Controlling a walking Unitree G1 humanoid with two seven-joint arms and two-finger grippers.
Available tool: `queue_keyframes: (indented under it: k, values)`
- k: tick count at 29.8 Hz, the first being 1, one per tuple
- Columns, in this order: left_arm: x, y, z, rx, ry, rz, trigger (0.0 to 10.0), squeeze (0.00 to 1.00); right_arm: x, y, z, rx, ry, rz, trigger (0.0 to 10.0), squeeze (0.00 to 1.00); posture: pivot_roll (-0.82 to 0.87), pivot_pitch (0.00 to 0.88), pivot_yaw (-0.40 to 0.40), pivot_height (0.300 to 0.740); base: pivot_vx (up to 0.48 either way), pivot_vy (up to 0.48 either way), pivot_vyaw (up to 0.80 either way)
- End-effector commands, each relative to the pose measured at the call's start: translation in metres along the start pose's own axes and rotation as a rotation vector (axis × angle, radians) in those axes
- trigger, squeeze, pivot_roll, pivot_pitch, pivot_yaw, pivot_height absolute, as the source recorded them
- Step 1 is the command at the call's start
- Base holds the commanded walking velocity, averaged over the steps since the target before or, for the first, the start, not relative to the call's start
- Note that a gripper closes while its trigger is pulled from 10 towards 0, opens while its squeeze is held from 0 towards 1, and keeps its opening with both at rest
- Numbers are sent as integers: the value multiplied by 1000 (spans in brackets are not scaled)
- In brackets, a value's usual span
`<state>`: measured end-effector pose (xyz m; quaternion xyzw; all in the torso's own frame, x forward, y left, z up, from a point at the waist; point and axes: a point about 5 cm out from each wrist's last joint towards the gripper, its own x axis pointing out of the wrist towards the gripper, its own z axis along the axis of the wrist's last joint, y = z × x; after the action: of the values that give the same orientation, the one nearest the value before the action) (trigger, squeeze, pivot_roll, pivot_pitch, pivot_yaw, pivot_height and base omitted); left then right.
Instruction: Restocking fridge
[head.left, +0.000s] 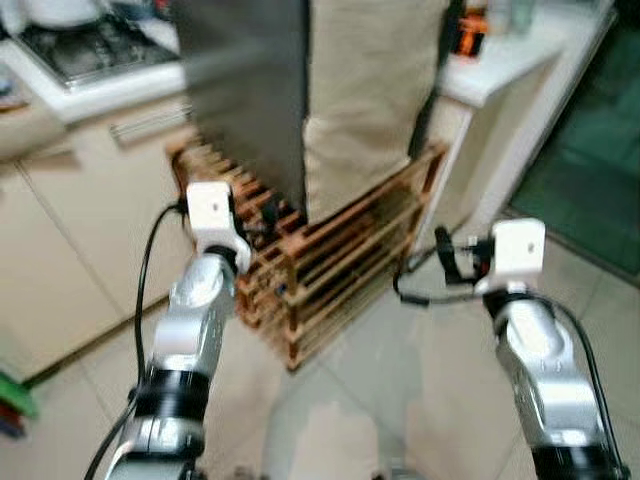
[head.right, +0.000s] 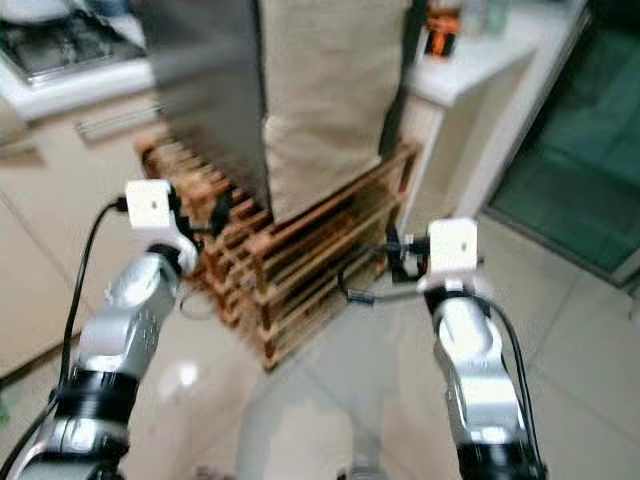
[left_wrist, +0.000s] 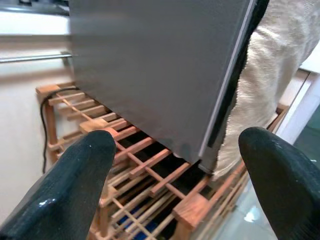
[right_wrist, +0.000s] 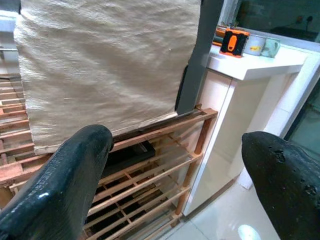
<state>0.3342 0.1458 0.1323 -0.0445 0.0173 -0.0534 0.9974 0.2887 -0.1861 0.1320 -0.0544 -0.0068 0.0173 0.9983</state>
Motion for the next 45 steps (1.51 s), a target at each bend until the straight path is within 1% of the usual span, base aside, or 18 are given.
queue_keyframes:
  k: [1, 5, 11, 15, 21, 23, 26, 28, 30, 35, 38, 40, 43, 45]
  values:
    - [3, -12, 4, 43, -22, -49, 10000, 0, 2, -6, -3, -8, 16, -25, 10000, 0, -200, 0, -20, 716, 0, 0, 0]
    - [5, -15, 8, 57, -40, -58, 10000, 0, 5, -2, -2, -15, 13, -17, 10000, 0, -201, 0, -15, 716, 268, 0, 0]
    - [10, -10, 18, 49, -80, -28, 10000, 0, 6, 3, -3, -7, 9, -11, 10000, 0, -203, 0, -5, 716, 392, 236, -759]
    - [11, -9, 21, 41, -89, -25, 10000, 0, 6, 5, -5, -2, 11, -4, 10000, 0, -206, 0, 0, 716, 274, 391, -775]
    - [11, -8, 24, 18, -103, -25, 10000, 0, 8, 7, -6, -1, 10, -1, 10000, 0, -195, 0, 5, 716, 0, 473, -772]
    - [10, -8, 25, 12, -114, -27, 10000, 0, 9, 8, -4, 10, -12, 1, 10000, 0, -195, 0, 5, 716, 0, 480, -488]
    - [8, -12, 28, 34, -141, -56, 10000, 0, 9, 10, -3, 6, -14, 6, 10000, 0, -191, 0, 6, 716, 0, 480, 0]
    - [7, -14, 30, 25, -157, -55, 10000, 0, 9, 11, -3, 6, -15, 8, 10000, 0, -191, 0, 6, 716, 0, 0, 0]
    - [7, -20, 33, 23, -164, -88, 10000, 0, 9, 12, -3, 7, -22, 11, 10000, 0, -188, 0, 7, 716, 0, 0, 0]
    - [8, -24, 38, 23, -167, -100, 10000, 0, 9, 11, -3, 8, -26, -1, 10000, 0, -188, 0, 13, 716, 0, 0, 0]
    - [11, -32, 44, 26, -172, -125, 10000, 0, 10, 13, -4, 11, -25, -4, 10000, 0, -187, 0, 19, 716, 0, 0, 0]
    - [13, -35, 45, 11, -170, -135, 10000, 0, 10, 13, -4, 13, -26, -4, 10000, 0, -184, 0, 19, 716, 0, 0, 0]
    - [20, -44, 48, 5, -154, -157, 10000, 0, 11, 15, -4, 19, -28, -4, 10000, 0, -182, 0, 19, 716, 0, 0, 0]
    - [25, -48, 51, -7, -146, -157, 10000, 0, 11, 15, -4, 24, -31, -7, 10000, 0, -181, 0, 19, 716, 0, 0, 0]
